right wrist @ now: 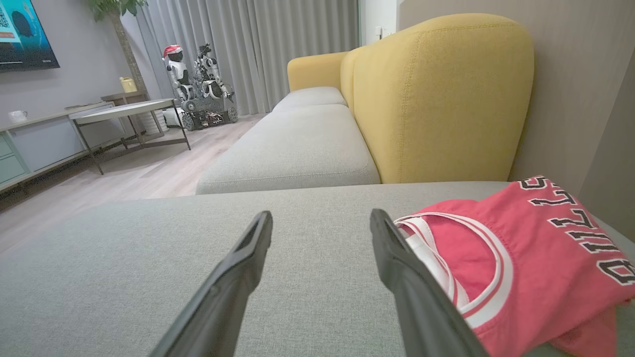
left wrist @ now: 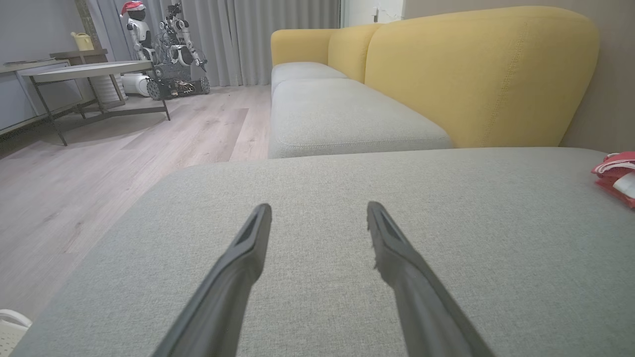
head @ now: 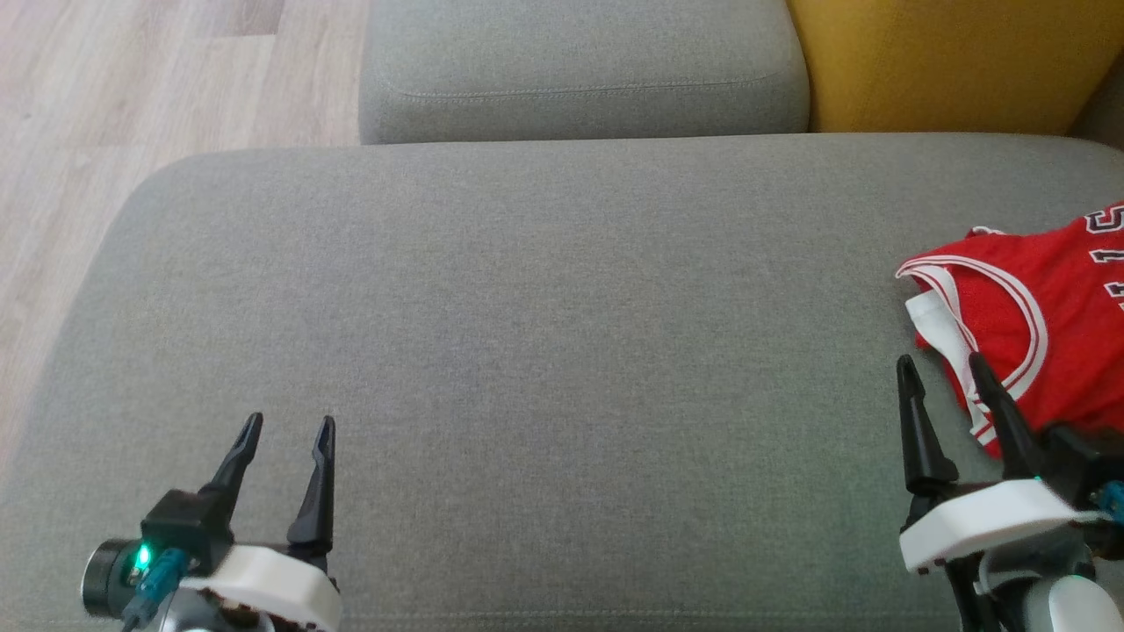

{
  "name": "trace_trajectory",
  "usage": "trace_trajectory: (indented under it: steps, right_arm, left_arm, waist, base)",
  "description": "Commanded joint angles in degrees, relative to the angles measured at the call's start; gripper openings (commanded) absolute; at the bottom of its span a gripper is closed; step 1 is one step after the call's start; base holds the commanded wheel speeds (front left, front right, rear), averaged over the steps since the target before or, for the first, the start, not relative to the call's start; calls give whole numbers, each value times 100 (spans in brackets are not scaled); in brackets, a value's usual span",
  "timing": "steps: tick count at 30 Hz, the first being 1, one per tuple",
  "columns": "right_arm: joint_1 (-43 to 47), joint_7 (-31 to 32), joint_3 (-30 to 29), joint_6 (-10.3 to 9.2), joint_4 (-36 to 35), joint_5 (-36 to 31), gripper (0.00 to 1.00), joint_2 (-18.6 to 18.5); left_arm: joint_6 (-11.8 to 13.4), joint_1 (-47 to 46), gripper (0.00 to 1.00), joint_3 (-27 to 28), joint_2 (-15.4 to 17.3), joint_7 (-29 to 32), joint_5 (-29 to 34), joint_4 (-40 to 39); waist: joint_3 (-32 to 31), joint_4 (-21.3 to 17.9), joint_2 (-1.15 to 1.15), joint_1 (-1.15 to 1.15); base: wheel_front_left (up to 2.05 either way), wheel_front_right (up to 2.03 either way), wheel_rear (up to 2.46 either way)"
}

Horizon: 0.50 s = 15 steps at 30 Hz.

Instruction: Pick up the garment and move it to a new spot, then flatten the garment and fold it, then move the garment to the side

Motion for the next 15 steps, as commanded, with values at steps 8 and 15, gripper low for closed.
trace_trajectory:
  steps: [8,15]
  right_arm:
    - [-87,51,127,-4,-253,-17,100,-34]
    - [-85,56,127,-4,-238,24,100,-34]
  left_arm:
    - [73,-244,100,234,162,-17,-22,-206]
    - [79,-268,100,217,197,-27,-28,-197]
  waist:
    - [12,4,0,0]
    - [18,14,0,0]
  base:
    - [0,0,0]
    - [0,0,0]
